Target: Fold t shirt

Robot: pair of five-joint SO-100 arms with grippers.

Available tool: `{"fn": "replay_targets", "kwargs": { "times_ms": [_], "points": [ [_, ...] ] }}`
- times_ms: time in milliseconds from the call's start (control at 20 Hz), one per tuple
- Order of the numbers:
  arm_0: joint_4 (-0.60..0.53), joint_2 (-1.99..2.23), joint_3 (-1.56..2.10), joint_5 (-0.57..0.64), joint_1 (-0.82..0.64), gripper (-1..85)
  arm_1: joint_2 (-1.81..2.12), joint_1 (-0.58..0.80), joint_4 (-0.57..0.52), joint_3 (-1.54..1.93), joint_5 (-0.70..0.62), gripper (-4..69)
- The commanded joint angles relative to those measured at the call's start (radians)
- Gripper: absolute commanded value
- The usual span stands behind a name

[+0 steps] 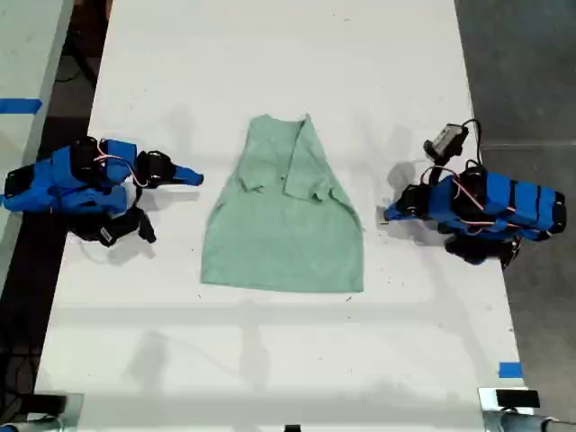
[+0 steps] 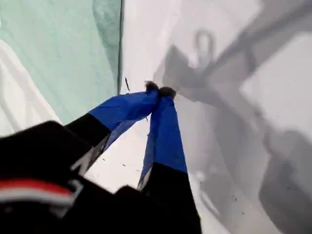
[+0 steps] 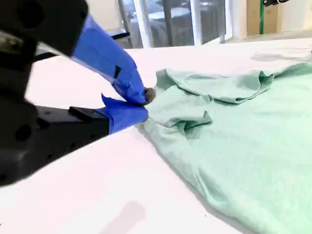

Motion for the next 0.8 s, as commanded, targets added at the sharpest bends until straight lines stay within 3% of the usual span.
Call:
{"fn": "replay_targets", "kwargs": {
  "times_ms": [0, 450, 550, 750],
  "points": [
    [-0.005, 0.008, -0.003, -0.021, -0.023, 0.0, 0.011, -0.006, -0.110, 0.044, -0.026, -0.6],
    [0.038, 0.005, -0.014, -0.104, -0.012, 0.0, -0.034, 0.000, -0.057, -0.063, 0.121, -0.5],
    [0.038, 0.005, -0.009, -0.106, -0.020, 0.0, -0.282, -0.037, -0.074, -0.219, 0.201, -0.5],
    [0.040, 0.005, -0.006, -0.103, -0.018, 0.0, -1.039, -0.141, -0.184, -0.653, 0.215, -0.5]
  ]
}}
